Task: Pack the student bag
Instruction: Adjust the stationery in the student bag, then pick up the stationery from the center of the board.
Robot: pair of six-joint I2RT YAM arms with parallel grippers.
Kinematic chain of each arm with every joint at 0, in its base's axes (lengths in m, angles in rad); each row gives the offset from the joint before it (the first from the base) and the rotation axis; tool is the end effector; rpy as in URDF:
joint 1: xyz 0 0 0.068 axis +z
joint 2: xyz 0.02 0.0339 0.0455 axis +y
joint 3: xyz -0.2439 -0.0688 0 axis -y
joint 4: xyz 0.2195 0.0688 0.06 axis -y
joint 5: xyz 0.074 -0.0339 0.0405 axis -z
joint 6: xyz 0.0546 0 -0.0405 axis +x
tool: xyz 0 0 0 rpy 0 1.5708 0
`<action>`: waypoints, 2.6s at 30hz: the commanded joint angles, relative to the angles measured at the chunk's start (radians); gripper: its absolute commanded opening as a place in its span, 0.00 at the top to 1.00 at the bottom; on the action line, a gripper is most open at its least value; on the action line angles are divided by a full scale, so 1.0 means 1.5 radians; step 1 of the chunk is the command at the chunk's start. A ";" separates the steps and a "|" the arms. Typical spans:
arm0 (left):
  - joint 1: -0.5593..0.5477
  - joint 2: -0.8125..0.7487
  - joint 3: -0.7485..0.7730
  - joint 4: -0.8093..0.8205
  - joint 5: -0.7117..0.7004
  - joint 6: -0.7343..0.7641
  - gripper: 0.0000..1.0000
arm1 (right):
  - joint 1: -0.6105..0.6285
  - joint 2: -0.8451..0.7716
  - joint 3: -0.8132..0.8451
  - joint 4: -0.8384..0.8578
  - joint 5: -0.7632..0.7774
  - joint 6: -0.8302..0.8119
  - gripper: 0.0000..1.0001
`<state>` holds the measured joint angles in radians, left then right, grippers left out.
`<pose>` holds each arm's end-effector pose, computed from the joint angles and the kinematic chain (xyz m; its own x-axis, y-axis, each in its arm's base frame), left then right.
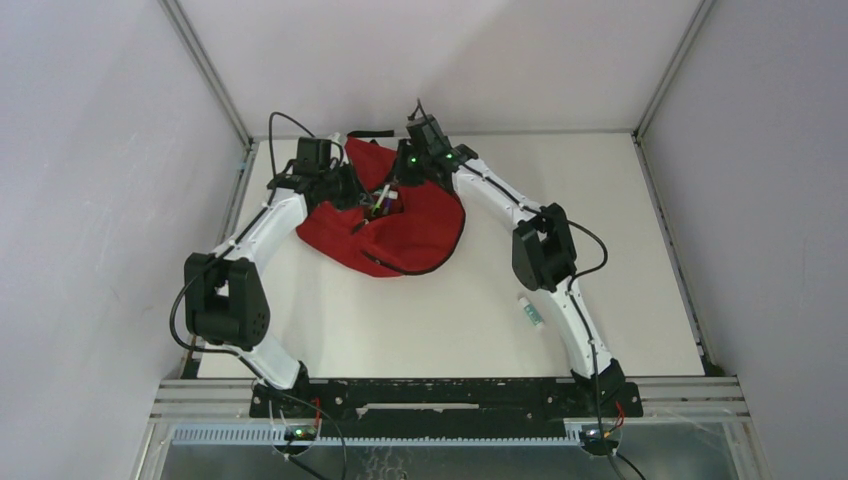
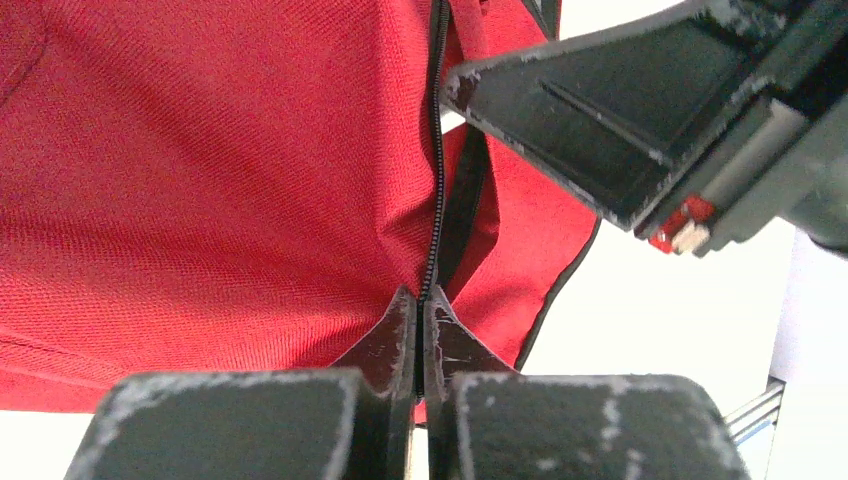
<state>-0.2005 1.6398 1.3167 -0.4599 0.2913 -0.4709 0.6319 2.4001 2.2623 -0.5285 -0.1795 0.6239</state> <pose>0.3433 -0.0858 0.2549 -0.7931 -0.2823 -0.5397 0.0342 0.8641 -0.5021 0.4186 0.3185 0.2286 -0.8105 0.1191 -0.5735 -0.2722 0.7904 0.5488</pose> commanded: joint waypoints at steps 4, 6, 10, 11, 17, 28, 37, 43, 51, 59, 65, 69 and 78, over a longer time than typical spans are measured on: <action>-0.004 -0.052 -0.008 0.008 0.030 -0.001 1.00 | -0.019 0.011 -0.059 0.116 -0.145 0.135 0.85; -0.004 -0.053 -0.007 0.006 0.030 0.000 1.00 | -0.032 -0.015 -0.129 0.193 -0.186 0.187 0.87; -0.004 -0.053 -0.009 0.006 0.029 0.001 1.00 | -0.058 -0.077 -0.267 0.339 -0.209 0.258 0.89; -0.004 -0.053 -0.009 0.005 0.029 0.000 1.00 | -0.061 -0.086 -0.277 0.344 -0.208 0.258 0.90; -0.004 -0.050 -0.008 0.009 0.034 -0.003 1.00 | -0.065 -0.112 -0.305 0.368 -0.204 0.263 0.91; -0.004 -0.051 -0.011 0.010 0.036 -0.005 1.00 | -0.046 -0.124 -0.313 0.393 -0.186 0.284 0.92; -0.003 -0.059 -0.006 0.010 0.040 -0.007 1.00 | -0.001 -0.063 -0.174 0.225 -0.154 0.212 0.72; -0.004 -0.061 -0.002 0.009 0.040 -0.008 1.00 | 0.001 -0.102 -0.176 0.131 -0.074 0.136 0.43; -0.004 -0.061 0.006 0.008 0.041 -0.009 1.00 | 0.001 -0.174 -0.184 0.028 0.048 0.040 0.30; -0.004 -0.056 0.019 0.007 0.039 -0.008 1.00 | -0.009 -0.267 -0.217 0.006 0.082 -0.006 0.27; -0.006 -0.014 0.100 0.007 0.105 0.009 1.00 | -0.052 -0.414 -0.426 0.073 0.120 -0.022 0.35; -0.015 0.036 0.141 0.015 0.169 0.010 1.00 | -0.085 -0.489 -0.570 0.054 0.192 -0.058 0.42; -0.020 0.021 0.091 0.151 0.239 -0.036 1.00 | -0.105 -0.662 -0.850 -0.073 0.361 -0.090 0.19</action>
<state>-0.2111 1.7191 1.4506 -0.3882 0.5243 -0.4831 0.4805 1.5627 1.1240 -0.5522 0.2367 0.5182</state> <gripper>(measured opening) 0.012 0.769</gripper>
